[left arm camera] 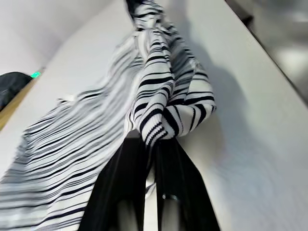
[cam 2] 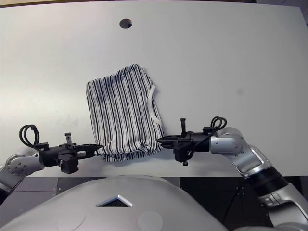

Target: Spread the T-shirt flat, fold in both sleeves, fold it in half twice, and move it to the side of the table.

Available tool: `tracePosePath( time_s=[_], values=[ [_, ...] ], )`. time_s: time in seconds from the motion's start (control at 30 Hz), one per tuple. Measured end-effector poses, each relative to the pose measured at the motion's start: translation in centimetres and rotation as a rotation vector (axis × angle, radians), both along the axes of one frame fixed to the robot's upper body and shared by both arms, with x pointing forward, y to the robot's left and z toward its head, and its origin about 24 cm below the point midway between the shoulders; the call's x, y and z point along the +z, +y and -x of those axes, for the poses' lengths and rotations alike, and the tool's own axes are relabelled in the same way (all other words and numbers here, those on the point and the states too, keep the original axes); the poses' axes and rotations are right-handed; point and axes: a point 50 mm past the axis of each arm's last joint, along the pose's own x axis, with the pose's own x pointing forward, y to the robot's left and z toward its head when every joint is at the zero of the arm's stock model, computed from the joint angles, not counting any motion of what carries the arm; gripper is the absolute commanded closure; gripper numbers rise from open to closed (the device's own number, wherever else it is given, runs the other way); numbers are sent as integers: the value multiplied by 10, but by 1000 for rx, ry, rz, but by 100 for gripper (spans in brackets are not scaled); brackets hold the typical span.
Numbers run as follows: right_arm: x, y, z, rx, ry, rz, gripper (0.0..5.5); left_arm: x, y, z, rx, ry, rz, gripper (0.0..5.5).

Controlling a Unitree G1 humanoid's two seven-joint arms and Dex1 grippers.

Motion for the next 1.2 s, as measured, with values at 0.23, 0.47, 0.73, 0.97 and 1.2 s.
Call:
tracePosePath(
  time_s=[0.23,0.47,0.73,0.97,1.2],
  values=[
    [11,25,-52,-182,-48,-153,540,-3,7,-47,382,-15,112,540],
    [3,49,-122,-477,-19,-260,540,-21,12,-80,640,73,122,540],
    [-21,58,-171,-733,8,-213,540,-23,4,-130,724,63,132,540],
    [-30,67,-185,-791,-1,-168,511,-15,7,-161,767,30,119,503],
    [-25,60,-195,-881,-29,-218,385,-18,6,-183,820,39,82,391]
  ],
)
